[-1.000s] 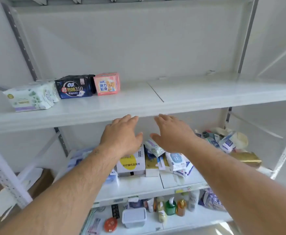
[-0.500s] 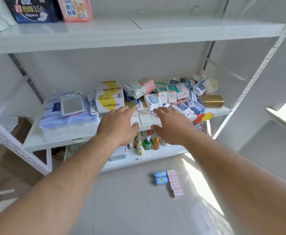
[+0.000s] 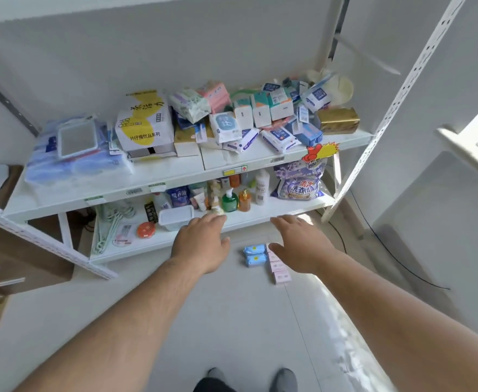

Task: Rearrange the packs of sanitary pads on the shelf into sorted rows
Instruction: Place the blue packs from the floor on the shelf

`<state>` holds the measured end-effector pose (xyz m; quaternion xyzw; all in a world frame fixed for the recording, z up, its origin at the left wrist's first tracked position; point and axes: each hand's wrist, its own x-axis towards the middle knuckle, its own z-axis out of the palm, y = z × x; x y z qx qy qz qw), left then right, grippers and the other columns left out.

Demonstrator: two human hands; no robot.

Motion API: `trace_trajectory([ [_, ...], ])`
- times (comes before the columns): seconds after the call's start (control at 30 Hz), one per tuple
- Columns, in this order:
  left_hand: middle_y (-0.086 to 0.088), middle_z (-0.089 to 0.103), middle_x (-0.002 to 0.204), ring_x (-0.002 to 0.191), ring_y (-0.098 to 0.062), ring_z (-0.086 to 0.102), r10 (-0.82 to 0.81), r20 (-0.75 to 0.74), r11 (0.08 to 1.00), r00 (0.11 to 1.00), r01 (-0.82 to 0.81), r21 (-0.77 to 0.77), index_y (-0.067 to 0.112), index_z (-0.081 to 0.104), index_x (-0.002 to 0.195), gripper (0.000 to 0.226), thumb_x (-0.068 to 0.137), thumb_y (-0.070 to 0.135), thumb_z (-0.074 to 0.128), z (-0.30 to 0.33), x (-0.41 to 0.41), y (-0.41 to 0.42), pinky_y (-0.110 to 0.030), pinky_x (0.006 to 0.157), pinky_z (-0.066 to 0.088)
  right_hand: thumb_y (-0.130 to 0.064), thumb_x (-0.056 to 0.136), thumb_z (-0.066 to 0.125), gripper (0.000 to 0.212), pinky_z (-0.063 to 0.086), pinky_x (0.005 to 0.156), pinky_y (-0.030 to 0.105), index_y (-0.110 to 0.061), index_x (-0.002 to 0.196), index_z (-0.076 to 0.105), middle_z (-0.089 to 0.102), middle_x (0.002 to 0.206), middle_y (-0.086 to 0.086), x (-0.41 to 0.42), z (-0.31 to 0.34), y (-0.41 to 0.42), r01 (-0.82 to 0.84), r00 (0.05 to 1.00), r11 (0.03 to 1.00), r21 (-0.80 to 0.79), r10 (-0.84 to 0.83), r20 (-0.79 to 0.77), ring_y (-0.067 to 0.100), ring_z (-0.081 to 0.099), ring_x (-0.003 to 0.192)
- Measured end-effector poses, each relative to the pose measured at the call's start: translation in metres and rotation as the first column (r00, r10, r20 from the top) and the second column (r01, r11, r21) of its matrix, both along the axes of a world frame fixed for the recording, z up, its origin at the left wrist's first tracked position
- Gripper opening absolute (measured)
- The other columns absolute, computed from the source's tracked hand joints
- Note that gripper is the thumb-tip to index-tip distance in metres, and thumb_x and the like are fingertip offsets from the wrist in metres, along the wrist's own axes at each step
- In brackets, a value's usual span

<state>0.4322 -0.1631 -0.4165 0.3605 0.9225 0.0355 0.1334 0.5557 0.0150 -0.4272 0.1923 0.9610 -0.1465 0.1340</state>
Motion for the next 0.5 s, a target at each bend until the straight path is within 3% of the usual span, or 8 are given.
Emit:
trace_trajectory([
  [0.23, 0.006, 0.036, 0.153, 0.134, -0.021, 0.040, 0.003, 0.076, 0.997, 0.997, 0.003, -0.080, 0.027, 0.032, 0.150, 0.058, 0.095, 0.037, 0.046, -0.048, 0.008, 0.028, -0.038, 0.108, 0.037, -0.042, 0.097, 0.053, 0.063, 0.042, 0.104, 0.037, -0.022, 0.152, 0.029, 0.037, 0.153, -0.001, 0.020, -0.051, 0.038, 0.043, 0.994, 0.996, -0.076, -0.035, 0.099, 0.024, 0.041, 0.134],
  [0.5, 0.006, 0.036, 0.152, 0.133, -0.022, 0.040, -0.055, 0.177, 0.991, 0.983, 0.075, -0.110, 0.025, 0.031, 0.149, 0.056, 0.095, 0.034, 0.045, -0.117, -0.058, 0.063, -0.035, 0.106, 0.037, -0.042, 0.097, 0.051, 0.063, 0.042, 0.102, 0.035, -0.020, 0.152, 0.029, 0.039, 0.150, -0.001, -0.021, -0.108, 0.061, 0.122, 0.975, 0.989, -0.084, -0.103, 0.198, 0.024, 0.042, 0.131],
])
